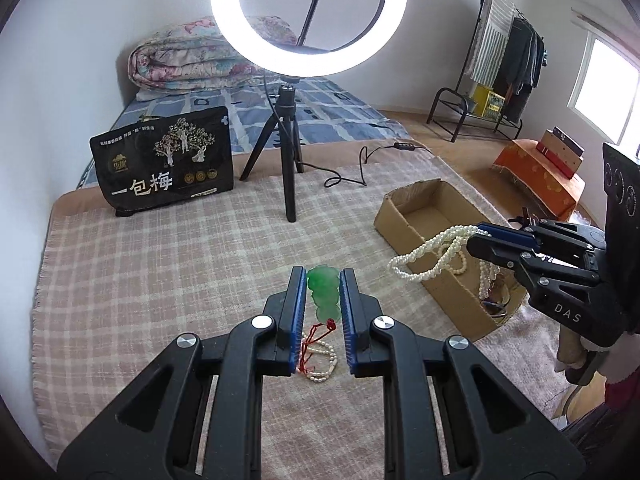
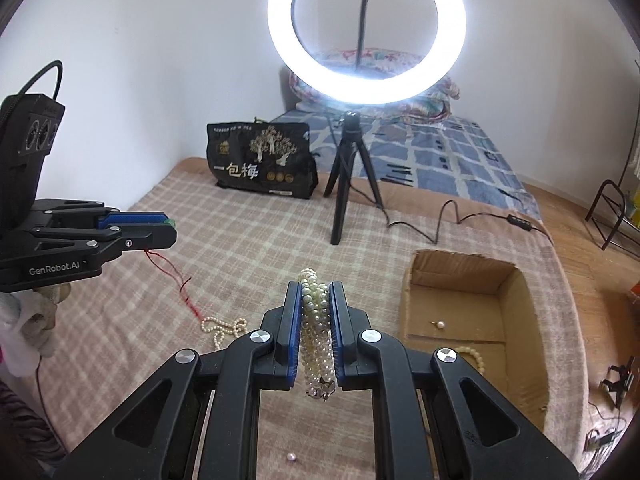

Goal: Organize jewelry
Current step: 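Carry the necklace and jade pendant into the cardboard box and open both tools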

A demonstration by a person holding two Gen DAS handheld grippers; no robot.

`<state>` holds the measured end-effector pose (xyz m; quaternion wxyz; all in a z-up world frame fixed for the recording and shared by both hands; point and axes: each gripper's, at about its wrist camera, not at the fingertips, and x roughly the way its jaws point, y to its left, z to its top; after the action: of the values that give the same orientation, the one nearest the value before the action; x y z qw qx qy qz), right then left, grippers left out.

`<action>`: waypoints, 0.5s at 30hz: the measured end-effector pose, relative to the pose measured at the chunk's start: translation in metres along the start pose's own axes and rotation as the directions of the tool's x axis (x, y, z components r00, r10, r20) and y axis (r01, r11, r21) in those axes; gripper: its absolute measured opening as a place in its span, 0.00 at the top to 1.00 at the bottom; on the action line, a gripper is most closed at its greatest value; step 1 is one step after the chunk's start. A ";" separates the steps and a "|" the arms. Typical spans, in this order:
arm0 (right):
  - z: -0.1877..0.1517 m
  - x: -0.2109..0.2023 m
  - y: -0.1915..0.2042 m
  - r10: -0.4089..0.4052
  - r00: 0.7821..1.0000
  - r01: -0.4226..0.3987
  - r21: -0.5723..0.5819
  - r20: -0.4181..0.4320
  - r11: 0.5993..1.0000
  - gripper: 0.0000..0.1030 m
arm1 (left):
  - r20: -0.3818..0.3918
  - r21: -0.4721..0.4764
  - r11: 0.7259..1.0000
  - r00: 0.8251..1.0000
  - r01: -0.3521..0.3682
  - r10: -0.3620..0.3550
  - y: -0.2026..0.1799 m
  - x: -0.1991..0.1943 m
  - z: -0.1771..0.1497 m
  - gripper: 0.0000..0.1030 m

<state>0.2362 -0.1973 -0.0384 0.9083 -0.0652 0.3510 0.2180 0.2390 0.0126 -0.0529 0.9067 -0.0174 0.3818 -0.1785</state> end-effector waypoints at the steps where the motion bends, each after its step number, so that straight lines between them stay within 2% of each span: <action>1: 0.000 -0.006 -0.003 -0.006 1.000 0.006 0.006 0.007 1.000 0.89 | 0.006 0.003 1.000 1.000 0.005 -0.005 -0.005 -0.002 0.002 0.85; 8: -0.008 -0.046 -0.033 -0.062 0.997 0.060 0.043 0.049 0.997 0.89 | 0.030 0.037 0.998 0.999 0.042 -0.043 -0.042 -0.007 0.016 0.85; 15: -0.022 -0.068 -0.068 -0.111 0.992 0.104 0.106 0.062 0.989 0.89 | 0.042 0.061 0.994 0.995 0.085 -0.088 -0.083 0.001 0.026 0.85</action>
<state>0.2087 -0.2882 -0.0116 0.9323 -0.0297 0.3267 0.1524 0.2321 -0.0682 -0.0213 0.9065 -0.0109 0.3549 -0.2285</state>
